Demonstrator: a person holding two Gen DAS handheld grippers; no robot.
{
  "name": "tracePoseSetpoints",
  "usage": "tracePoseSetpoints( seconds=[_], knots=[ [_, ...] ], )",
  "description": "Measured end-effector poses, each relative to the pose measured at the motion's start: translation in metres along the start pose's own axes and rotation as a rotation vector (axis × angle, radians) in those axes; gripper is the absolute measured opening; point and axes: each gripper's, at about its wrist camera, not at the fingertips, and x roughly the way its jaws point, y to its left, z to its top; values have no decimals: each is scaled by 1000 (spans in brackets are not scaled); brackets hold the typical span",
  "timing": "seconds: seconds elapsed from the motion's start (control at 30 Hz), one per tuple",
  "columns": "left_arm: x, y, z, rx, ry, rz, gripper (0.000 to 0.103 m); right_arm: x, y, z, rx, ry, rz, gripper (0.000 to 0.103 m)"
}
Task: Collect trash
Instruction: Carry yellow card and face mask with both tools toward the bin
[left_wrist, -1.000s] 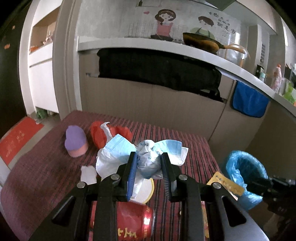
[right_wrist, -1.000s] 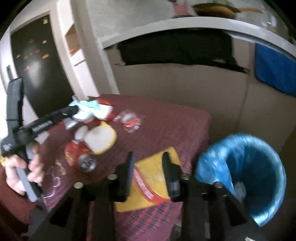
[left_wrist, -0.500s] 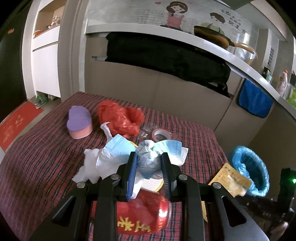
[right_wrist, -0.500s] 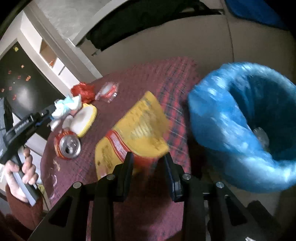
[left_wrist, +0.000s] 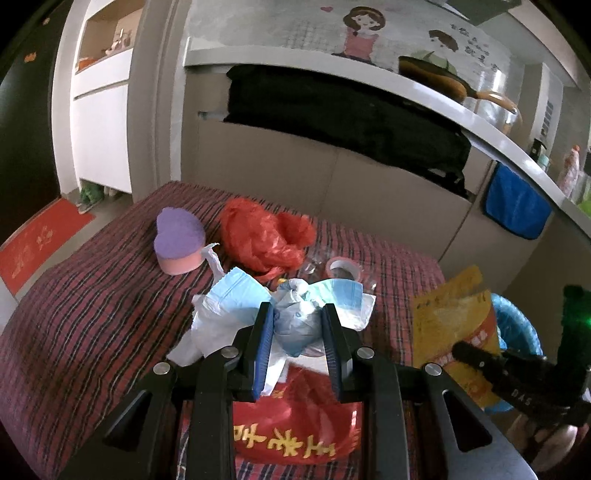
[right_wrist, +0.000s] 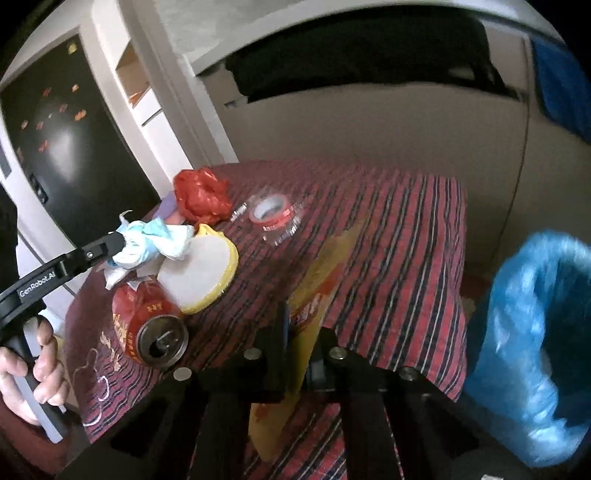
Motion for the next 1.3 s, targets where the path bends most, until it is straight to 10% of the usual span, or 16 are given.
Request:
tracePoseSetpoints(
  seconds=[0.7,1.3],
  knots=[
    [-34,-131,47,208,-142,-135,27,-113,-36,43,-55,-239,-145,0],
    [6,-95,17,128,5,-125,27,-73,-98,-68,222,18,11,38]
  ],
)
